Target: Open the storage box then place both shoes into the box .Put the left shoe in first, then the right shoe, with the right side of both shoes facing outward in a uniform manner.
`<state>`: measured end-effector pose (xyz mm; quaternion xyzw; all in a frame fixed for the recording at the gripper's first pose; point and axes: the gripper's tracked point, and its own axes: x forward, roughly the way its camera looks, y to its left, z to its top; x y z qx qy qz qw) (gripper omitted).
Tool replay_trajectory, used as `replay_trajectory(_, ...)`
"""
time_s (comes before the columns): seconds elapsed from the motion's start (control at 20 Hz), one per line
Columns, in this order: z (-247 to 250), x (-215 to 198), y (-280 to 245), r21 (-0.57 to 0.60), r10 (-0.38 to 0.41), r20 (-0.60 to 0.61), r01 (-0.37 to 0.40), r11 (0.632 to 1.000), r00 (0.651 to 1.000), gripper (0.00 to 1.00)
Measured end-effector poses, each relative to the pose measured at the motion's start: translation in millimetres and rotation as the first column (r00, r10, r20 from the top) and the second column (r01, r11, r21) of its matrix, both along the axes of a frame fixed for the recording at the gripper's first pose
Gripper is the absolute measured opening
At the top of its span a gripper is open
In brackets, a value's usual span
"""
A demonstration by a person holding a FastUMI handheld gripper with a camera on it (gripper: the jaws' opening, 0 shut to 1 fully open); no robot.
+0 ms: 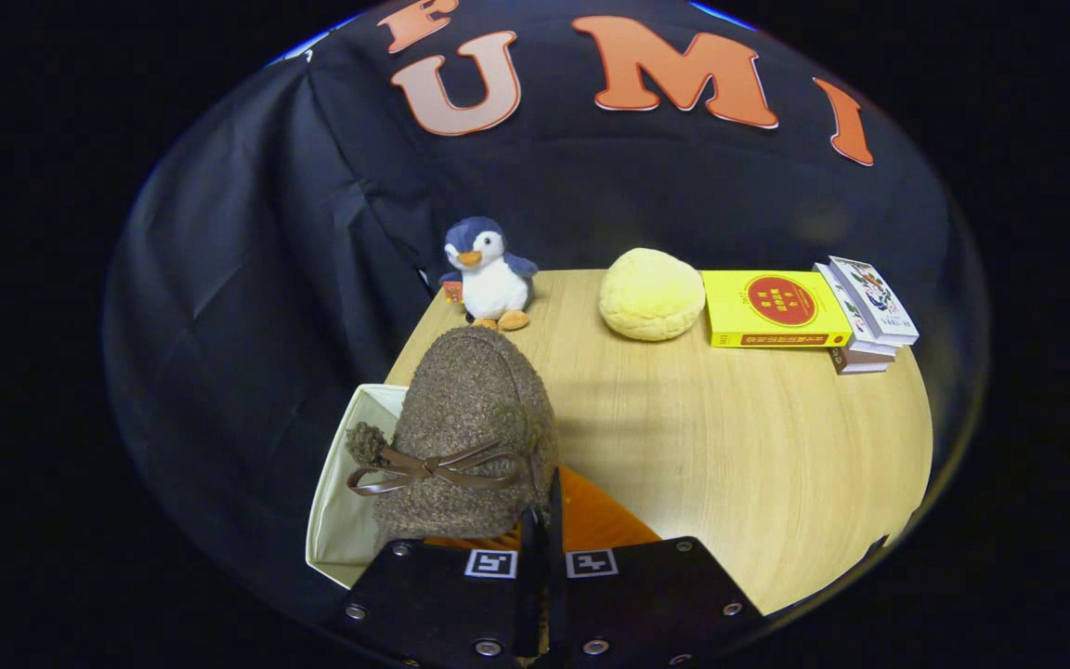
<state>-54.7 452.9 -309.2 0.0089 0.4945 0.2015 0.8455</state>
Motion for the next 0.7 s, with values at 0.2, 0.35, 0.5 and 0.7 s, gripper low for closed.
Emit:
replay_trajectory(0.2, -18.2, -13.8, 26.3, -0.027, 0.02, -0.016, -0.02, 0.999, 1.0, 0.06)
replay_trajectory(0.35, -25.8, -13.7, 38.6, -0.03, 0.005, -0.007, -0.005, 1.0, 1.0, 0.07)
replay_trajectory(0.5, -27.1, -17.6, 45.9, -0.033, -0.005, -0.018, 0.004, 0.999, 1.0, 0.07)
replay_trajectory(0.7, -28.7, -24.7, 61.2, 0.006, -0.028, -0.059, 0.028, 1.0, 0.998, 0.07)
